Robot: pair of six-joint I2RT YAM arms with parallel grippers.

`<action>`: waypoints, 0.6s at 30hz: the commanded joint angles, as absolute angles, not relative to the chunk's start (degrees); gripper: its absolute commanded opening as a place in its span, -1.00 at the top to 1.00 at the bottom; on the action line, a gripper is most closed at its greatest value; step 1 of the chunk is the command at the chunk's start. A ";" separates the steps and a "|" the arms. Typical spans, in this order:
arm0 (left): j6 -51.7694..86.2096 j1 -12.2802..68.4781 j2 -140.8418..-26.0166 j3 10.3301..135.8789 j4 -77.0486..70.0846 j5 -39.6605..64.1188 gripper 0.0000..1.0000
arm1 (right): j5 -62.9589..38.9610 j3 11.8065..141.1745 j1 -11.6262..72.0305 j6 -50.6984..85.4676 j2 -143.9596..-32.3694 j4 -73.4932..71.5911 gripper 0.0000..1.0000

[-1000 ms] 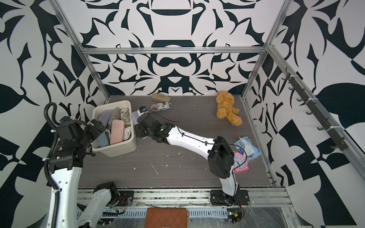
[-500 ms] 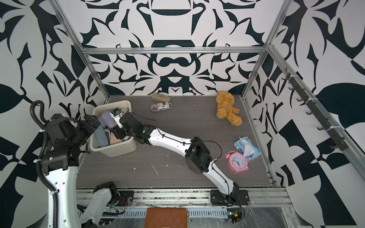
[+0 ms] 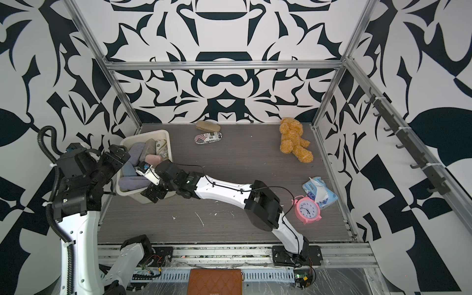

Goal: Put the glasses cases into the storage boxes
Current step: Place the glasses case in the storage box, then adjust the storage box at the center of the board.

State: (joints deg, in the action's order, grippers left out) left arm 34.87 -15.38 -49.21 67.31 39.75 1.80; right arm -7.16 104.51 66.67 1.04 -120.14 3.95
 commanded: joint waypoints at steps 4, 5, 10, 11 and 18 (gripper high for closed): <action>34.63 -14.75 -55.53 65.60 33.75 15.67 -0.98 | -0.38 93.34 62.17 5.82 -106.13 -7.07 -0.85; 34.69 -13.11 -57.01 65.69 33.07 16.38 -0.98 | 0.20 91.06 60.74 7.82 -104.54 -8.14 -0.83; 29.60 9.70 -68.11 72.55 33.66 1.71 -0.99 | 4.97 80.64 52.70 16.04 -96.89 -10.12 -0.77; 29.61 12.48 -70.80 74.16 33.62 0.94 -0.98 | 5.89 78.47 50.75 18.27 -95.21 -9.55 -0.75; 31.55 18.12 -86.50 77.51 24.22 1.11 -0.98 | 5.65 61.20 40.09 26.44 -82.85 -9.82 -0.74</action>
